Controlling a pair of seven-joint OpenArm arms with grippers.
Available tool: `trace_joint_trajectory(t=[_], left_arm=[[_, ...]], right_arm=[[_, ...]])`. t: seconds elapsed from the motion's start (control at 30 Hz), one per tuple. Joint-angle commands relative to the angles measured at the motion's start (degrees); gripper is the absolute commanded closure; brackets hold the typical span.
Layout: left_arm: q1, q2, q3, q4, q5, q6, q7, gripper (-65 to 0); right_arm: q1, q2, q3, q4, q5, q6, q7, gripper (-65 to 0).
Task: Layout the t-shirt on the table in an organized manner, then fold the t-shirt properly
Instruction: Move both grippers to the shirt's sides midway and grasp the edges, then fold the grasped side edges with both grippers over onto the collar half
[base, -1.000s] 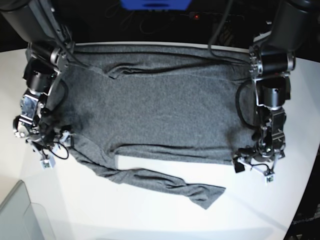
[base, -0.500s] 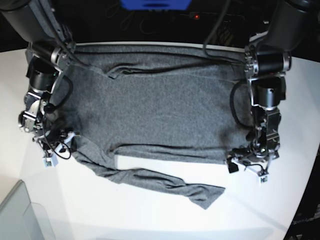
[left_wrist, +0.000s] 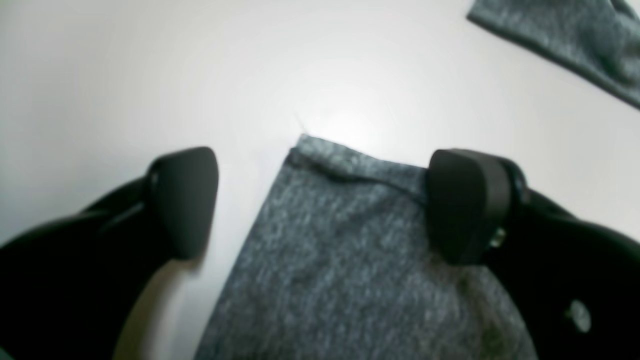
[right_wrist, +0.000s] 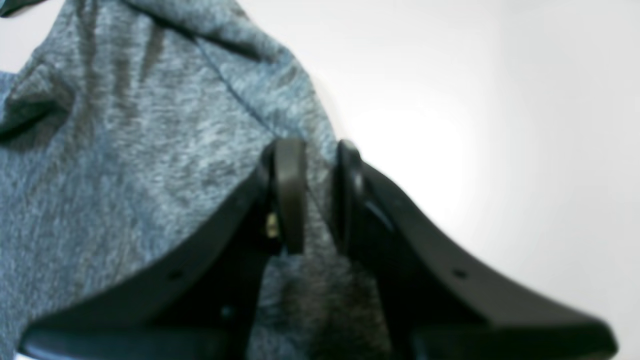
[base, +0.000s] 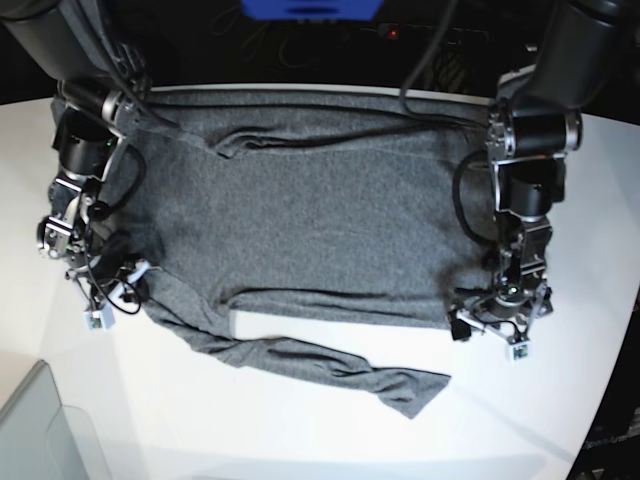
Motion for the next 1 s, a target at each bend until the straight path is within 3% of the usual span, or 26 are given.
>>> trace_joint_trajectory(t=[0.0, 0.1, 0.2, 0.33, 0.43, 0.5, 0.73, 0.97], left_arm=[[-0.71, 0.44, 2.33, -0.19, -1.3, -1.04, 3.0, -64.9], [-0.62, 0.44, 6.91, -0.02, -1.56, -1.04, 3.0, -48.9], [-0.62, 0.44, 7.17, -0.02, -1.65, -0.95, 3.0, -31.4], [-0.62, -0.09, 7.08, 0.25, -1.65, -0.42, 3.0, 0.0], [-0.71, -0.17, 7.08, 0.25, -1.65, -0.42, 3.17, -2.0], [-0.71, -0.26, 7.17, 0.25, -1.65, -0.51, 3.26, 0.0], [-0.53, -0.26, 7.08, 2.62, -1.65, -0.42, 4.05, -0.4], [4.92, -0.79, 6.11, 21.61, -1.65, -0.42, 14.69, -0.4]], right_arm=[[-0.33, 0.12, -0.07, -0.3, -2.46, 0.19, -4.73, -9.7], [-0.33, 0.12, -0.07, -0.3, -2.46, 0.19, -4.73, -9.7], [-0.33, 0.29, -0.07, -0.3, -2.46, 0.19, -4.81, -9.7], [-0.42, 0.38, -0.07, -0.3, -2.46, 0.19, -4.55, -9.5], [-0.42, 0.29, -0.07, -0.3, -2.46, 0.19, -4.55, -5.8], [-0.42, 0.29, -0.07, -0.3, -2.46, 0.19, -4.64, -0.4], [-2.97, -0.94, -0.07, 9.37, -1.41, 0.19, -4.9, 0.0], [-9.3, -2.52, -0.42, 26.96, 4.66, 0.19, -4.99, 0.0]])
